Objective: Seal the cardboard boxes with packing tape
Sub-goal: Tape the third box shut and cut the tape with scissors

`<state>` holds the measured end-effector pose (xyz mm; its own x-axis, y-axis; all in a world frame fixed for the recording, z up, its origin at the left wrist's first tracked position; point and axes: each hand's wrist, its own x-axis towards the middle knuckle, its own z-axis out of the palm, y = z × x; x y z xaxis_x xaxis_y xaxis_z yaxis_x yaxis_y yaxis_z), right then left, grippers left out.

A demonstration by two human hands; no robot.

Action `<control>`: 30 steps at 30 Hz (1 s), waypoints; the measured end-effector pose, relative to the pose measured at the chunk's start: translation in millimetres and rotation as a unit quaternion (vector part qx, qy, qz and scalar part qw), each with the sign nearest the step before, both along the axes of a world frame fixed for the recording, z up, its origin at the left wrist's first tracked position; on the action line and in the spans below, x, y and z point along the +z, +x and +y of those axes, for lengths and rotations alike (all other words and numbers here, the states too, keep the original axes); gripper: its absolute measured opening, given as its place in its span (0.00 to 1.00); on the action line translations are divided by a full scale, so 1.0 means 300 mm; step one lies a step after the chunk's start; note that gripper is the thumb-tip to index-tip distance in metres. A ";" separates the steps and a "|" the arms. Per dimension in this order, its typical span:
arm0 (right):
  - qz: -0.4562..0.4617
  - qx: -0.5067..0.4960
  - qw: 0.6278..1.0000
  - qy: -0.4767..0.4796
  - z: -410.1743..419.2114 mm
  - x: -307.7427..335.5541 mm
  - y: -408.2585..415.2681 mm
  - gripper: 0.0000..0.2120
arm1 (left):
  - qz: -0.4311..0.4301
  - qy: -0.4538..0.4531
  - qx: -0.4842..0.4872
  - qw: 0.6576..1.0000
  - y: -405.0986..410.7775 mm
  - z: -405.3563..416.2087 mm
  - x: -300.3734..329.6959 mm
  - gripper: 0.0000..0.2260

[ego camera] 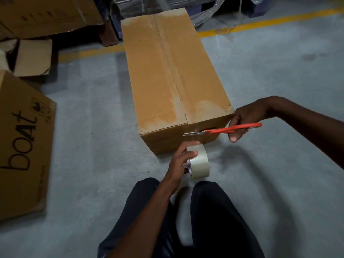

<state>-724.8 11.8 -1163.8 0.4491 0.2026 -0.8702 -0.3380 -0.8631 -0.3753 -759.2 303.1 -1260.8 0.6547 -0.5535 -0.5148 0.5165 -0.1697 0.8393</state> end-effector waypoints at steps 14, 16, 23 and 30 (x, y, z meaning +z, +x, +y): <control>-0.091 -0.058 0.993 0.045 -0.009 -0.019 -0.020 0.23 | 0.005 0.000 0.007 1.000 0.003 -0.007 -0.008 0.17; -0.098 -0.059 0.992 0.046 -0.009 -0.025 -0.025 0.22 | 0.008 -0.004 0.007 1.000 0.007 -0.006 -0.009 0.16; -0.129 -0.052 0.990 0.028 -0.021 -0.075 -0.054 0.21 | 0.025 0.007 -0.015 1.000 0.005 0.013 -0.005 0.17; -0.027 0.017 0.998 -0.063 -0.025 -0.186 -0.122 0.37 | 0.068 0.038 -0.115 0.990 -0.010 0.084 0.003 0.14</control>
<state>-761.5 4.3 -1219.6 0.4913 0.1102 -0.8640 -0.2890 -0.9151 -0.2810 -762.1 328.3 -1259.9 0.4381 -0.6364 -0.6349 0.5637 -0.3557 0.7455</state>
